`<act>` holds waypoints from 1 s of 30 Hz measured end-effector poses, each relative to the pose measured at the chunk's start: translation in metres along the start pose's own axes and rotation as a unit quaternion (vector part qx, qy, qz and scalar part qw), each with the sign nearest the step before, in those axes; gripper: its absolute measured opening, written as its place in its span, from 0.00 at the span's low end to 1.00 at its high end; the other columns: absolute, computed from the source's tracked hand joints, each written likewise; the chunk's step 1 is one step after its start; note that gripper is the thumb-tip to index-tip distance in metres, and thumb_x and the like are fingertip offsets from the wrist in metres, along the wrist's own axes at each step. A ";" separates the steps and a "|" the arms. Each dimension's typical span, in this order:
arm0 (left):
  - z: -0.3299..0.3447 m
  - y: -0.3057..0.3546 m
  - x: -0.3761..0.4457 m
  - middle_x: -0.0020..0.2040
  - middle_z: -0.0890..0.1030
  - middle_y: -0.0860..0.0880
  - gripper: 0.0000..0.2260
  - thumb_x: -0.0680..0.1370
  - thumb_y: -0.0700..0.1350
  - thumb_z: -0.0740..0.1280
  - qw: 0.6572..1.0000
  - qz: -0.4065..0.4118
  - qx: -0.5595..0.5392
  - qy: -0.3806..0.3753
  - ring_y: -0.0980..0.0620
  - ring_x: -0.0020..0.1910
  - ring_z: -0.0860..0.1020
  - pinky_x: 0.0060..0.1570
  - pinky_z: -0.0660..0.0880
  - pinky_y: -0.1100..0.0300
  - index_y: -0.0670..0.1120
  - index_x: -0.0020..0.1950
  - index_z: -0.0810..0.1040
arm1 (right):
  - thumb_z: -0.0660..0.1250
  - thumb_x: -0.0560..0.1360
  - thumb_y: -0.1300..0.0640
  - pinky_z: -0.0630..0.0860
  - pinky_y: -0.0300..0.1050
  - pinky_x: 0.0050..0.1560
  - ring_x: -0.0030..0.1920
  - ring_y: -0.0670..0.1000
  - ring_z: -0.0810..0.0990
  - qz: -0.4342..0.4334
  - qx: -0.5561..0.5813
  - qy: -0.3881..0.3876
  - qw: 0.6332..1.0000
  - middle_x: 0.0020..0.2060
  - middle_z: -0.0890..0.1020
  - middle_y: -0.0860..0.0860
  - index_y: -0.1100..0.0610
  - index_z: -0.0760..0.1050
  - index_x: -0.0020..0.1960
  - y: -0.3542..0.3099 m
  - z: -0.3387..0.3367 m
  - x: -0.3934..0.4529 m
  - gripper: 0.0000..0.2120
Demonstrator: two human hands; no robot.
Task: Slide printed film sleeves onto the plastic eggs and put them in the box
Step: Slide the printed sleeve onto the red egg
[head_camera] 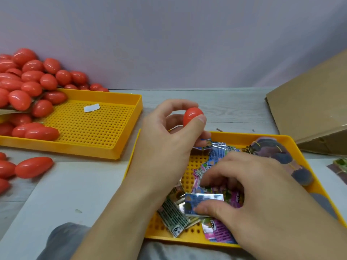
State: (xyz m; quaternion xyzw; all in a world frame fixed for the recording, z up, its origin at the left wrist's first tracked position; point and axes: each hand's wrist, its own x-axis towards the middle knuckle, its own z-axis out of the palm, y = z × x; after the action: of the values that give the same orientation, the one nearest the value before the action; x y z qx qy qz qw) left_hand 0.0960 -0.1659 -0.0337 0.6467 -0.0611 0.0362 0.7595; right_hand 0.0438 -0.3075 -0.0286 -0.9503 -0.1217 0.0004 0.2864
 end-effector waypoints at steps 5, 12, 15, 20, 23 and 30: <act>0.001 -0.001 0.000 0.45 0.85 0.41 0.06 0.77 0.37 0.70 1.000 0.000 -0.001 0.001 0.48 0.37 0.85 0.37 0.79 0.60 0.43 0.53 0.80 | 0.76 0.65 0.44 0.69 0.31 0.47 0.46 0.40 0.75 0.000 0.027 0.001 1.000 0.40 0.78 0.41 0.45 0.80 0.39 -0.002 -0.003 0.001 0.08; 0.000 -0.002 0.000 0.45 0.85 0.43 0.06 0.77 0.38 0.70 1.000 0.004 0.018 0.001 0.47 0.38 0.85 0.39 0.81 0.58 0.44 0.53 0.80 | 0.64 0.76 0.49 0.67 0.37 0.64 0.67 0.39 0.61 -0.002 -0.147 -0.061 0.987 0.63 0.64 0.34 0.35 0.65 0.68 -0.011 -0.018 0.008 0.23; -0.001 -0.003 0.000 0.45 0.85 0.43 0.05 0.77 0.39 0.71 1.000 0.005 0.024 0.001 0.47 0.39 0.85 0.40 0.82 0.57 0.44 0.53 0.80 | 0.63 0.76 0.50 0.66 0.37 0.65 0.68 0.38 0.60 -0.020 -0.146 -0.099 0.984 0.64 0.63 0.32 0.32 0.63 0.69 -0.014 -0.020 0.008 0.24; -0.002 -0.003 0.000 0.45 0.85 0.44 0.07 0.75 0.42 0.71 1.000 0.011 0.025 -0.004 0.47 0.39 0.85 0.40 0.81 0.58 0.46 0.52 0.81 | 0.57 0.80 0.46 0.63 0.31 0.62 0.65 0.35 0.59 -0.038 -0.126 -0.071 0.989 0.64 0.61 0.32 0.34 0.60 0.71 -0.007 -0.014 0.007 0.20; -0.001 -0.002 0.000 0.44 0.85 0.43 0.07 0.74 0.43 0.71 1.000 0.012 0.020 -0.003 0.48 0.38 0.85 0.38 0.80 0.61 0.46 0.52 0.81 | 0.57 0.79 0.38 0.62 0.32 0.52 0.59 0.36 0.58 -0.022 -0.117 -0.059 0.991 0.59 0.61 0.34 0.35 0.64 0.68 -0.005 -0.008 0.004 0.18; 0.001 0.000 -0.001 0.44 0.85 0.44 0.05 0.77 0.39 0.71 0.999 0.016 0.033 -0.002 0.48 0.37 0.85 0.36 0.78 0.63 0.46 0.52 0.81 | 0.74 0.70 0.47 0.70 0.34 0.47 0.49 0.38 0.72 -0.021 -0.021 0.043 0.999 0.40 0.75 0.39 0.44 0.70 0.40 -0.006 -0.003 0.000 0.12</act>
State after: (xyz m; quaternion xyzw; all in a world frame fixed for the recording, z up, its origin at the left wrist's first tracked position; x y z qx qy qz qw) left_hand 0.0954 -0.1667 -0.0339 0.6704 -0.0719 0.0492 0.7369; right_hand 0.0427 -0.3041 -0.0231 -0.9525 -0.1289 -0.0485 0.2717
